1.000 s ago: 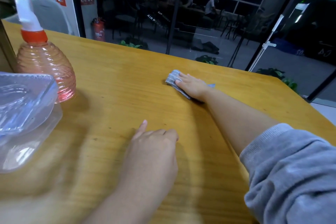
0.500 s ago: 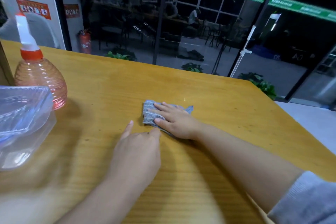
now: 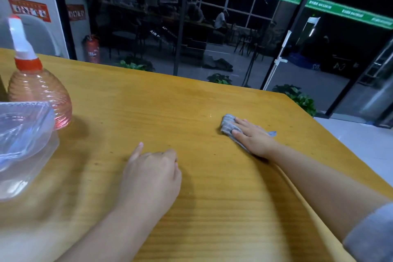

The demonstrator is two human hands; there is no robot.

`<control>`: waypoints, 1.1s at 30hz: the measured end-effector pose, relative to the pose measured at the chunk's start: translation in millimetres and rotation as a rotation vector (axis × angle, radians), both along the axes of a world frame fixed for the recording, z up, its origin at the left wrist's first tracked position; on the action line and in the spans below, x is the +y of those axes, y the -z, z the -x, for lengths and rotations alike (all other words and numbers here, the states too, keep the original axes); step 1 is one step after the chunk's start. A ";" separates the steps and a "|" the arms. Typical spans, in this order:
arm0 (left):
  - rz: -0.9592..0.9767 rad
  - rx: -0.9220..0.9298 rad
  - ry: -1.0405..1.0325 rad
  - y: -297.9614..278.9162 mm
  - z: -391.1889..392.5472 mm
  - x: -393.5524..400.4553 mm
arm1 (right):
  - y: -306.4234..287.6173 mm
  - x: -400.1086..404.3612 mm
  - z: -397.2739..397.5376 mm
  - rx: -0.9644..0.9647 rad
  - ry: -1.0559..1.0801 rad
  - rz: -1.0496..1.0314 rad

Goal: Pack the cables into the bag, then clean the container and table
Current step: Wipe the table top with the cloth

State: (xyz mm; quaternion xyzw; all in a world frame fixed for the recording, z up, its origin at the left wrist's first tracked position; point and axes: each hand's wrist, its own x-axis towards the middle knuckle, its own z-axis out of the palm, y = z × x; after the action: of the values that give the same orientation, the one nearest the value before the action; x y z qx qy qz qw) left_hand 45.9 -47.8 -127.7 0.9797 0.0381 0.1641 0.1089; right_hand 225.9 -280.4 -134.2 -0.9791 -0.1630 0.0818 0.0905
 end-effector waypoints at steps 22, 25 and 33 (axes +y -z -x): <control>-0.039 -0.046 -0.028 5.0 -5.8 -3.1 | 5.9 105.7 -6.8 -0.037 -0.188 -0.002; -0.042 -0.019 -0.017 2.4 -1.6 -4.4 | 4.8 112.2 13.8 -0.033 -0.253 -0.016; -0.005 -0.019 -0.034 3.5 -2.6 -2.8 | 5.8 78.3 25.5 -0.045 -0.123 -0.036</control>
State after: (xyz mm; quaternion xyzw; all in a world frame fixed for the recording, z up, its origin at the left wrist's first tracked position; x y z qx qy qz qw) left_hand 48.5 -50.6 -131.2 0.9776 0.0532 0.1753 0.1037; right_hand 200.4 -202.1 -140.0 -0.9670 -0.2264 0.0620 0.0993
